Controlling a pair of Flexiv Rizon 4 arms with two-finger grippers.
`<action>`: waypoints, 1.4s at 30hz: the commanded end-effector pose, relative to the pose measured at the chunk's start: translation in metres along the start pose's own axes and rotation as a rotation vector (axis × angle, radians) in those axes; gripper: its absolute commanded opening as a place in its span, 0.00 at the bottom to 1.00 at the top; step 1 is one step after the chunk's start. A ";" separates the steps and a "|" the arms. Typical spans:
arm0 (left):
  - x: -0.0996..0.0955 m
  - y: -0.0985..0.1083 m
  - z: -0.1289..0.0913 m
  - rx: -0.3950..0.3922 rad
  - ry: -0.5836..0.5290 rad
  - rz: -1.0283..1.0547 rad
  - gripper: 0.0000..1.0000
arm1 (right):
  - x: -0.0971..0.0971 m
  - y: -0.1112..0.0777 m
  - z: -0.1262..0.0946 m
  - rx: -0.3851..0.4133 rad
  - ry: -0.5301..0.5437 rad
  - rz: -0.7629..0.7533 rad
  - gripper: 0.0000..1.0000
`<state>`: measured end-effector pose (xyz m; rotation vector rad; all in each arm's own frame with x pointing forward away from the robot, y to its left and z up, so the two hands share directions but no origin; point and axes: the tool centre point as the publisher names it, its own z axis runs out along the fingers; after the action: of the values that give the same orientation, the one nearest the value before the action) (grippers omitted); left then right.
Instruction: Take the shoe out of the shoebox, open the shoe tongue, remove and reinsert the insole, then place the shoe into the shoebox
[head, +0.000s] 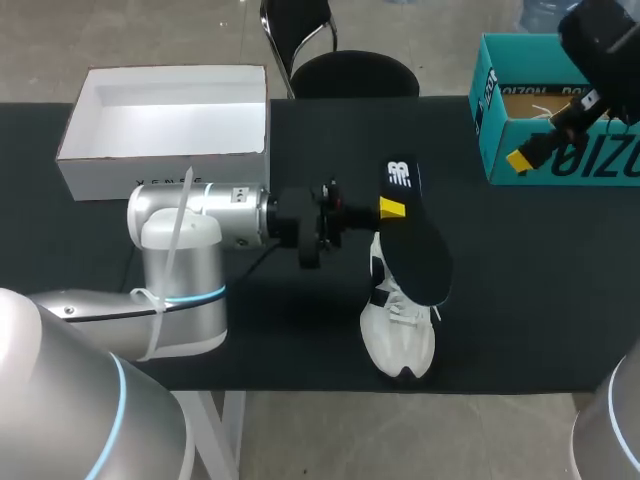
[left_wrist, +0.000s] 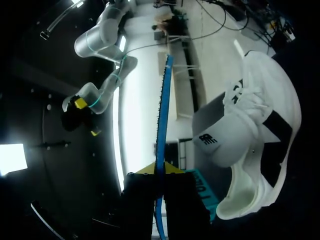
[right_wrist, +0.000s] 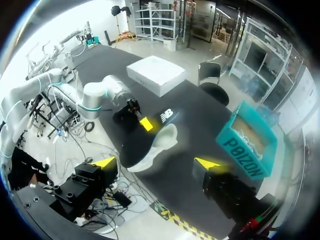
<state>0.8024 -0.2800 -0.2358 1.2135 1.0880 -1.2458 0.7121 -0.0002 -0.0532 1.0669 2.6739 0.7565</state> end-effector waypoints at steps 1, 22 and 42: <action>-0.001 -0.001 0.000 -0.007 0.003 0.007 0.00 | -0.003 0.008 0.013 0.037 0.015 0.007 1.00; 0.000 -0.001 -0.001 0.000 0.028 -0.001 0.00 | -0.003 0.008 0.013 0.037 0.015 0.007 1.00; -0.009 0.006 -0.002 -0.044 0.026 -0.407 0.00 | -0.003 0.008 0.013 0.037 0.015 0.007 1.00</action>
<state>0.8068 -0.2756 -0.2349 1.1277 1.2289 -1.3645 0.7211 0.0061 -0.0595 1.0822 2.7062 0.7258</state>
